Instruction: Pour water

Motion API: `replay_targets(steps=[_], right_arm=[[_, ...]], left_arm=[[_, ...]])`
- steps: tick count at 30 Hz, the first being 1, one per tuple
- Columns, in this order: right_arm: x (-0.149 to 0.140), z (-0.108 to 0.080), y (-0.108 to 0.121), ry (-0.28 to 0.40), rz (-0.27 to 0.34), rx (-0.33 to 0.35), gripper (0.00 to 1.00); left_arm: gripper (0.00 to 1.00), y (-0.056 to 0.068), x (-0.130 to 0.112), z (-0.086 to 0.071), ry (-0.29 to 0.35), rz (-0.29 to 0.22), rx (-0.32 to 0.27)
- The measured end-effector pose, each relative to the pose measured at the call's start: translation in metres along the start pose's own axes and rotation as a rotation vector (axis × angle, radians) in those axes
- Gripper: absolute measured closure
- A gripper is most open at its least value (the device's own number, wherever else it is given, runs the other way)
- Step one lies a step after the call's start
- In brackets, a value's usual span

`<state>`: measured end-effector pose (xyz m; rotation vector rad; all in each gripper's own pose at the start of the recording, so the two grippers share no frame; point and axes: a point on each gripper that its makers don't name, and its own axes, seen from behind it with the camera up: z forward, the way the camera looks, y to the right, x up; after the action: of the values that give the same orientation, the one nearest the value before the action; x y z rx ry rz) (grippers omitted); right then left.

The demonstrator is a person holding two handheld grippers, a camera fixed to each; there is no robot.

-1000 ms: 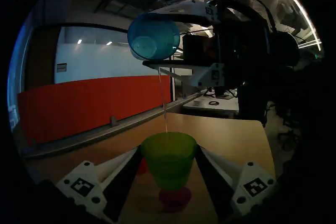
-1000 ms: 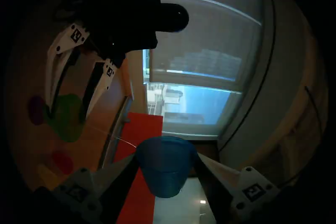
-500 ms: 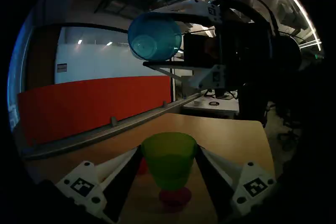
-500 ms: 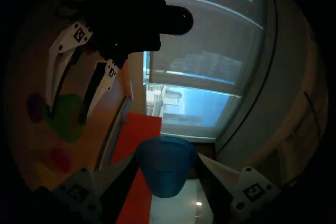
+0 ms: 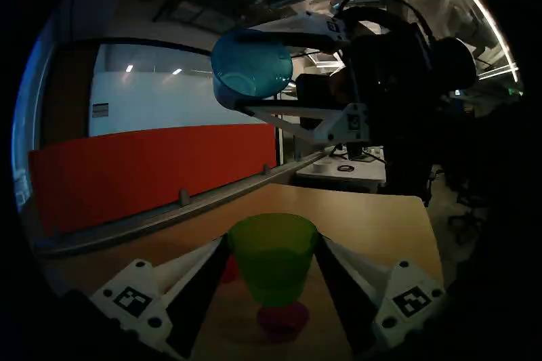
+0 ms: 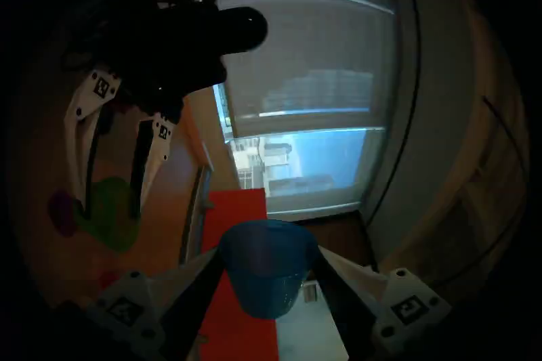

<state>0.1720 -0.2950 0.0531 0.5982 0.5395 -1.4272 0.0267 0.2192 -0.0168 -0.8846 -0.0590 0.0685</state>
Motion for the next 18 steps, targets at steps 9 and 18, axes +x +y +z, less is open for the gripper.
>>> replay_targets(steps=[9,18], right_arm=[[-0.016,-0.005,-0.012,-0.022,0.336,0.015,0.10],[-0.026,-0.010,-0.023,-0.019,0.702,0.033,0.10]], left_arm=[[0.13,-0.004,0.002,-0.004,0.001,0.002,0.011],[0.12,-0.007,0.002,-0.006,0.001,0.004,0.022]])
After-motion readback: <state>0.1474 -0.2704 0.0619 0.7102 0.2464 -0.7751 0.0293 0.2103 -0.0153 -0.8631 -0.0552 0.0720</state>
